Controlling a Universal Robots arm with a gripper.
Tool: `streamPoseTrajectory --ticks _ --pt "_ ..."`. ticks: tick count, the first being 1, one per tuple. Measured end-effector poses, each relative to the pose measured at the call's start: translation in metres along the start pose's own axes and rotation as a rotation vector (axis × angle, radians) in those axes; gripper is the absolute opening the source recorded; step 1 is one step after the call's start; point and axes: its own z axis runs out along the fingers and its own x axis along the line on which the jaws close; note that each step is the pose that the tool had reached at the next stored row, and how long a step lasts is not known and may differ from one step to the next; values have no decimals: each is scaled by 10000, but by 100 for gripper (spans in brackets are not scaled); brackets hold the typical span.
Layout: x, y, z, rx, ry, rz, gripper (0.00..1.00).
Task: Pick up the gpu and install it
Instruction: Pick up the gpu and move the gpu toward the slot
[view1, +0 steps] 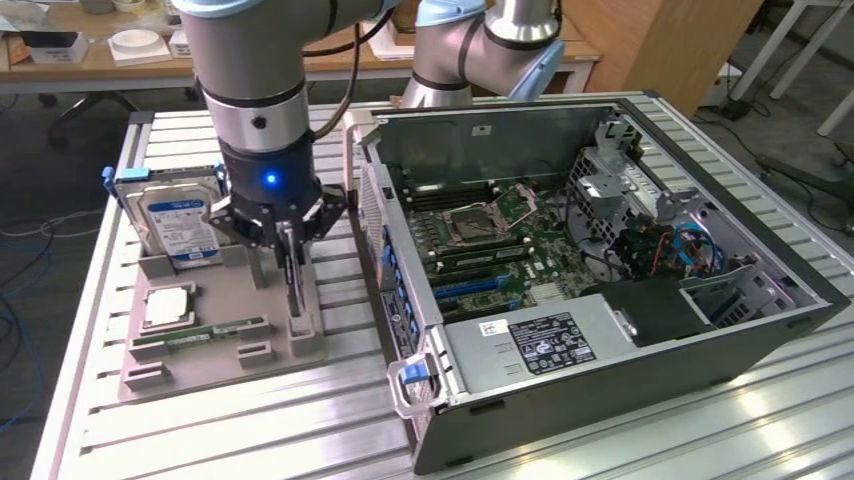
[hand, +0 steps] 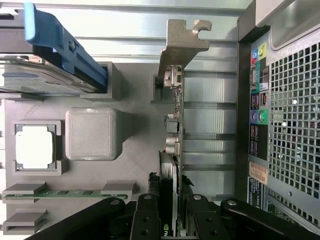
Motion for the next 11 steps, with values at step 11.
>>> streamPoseTrajectory --ticks 11 --pt "-3 8 -188 -131 1 -13 26"
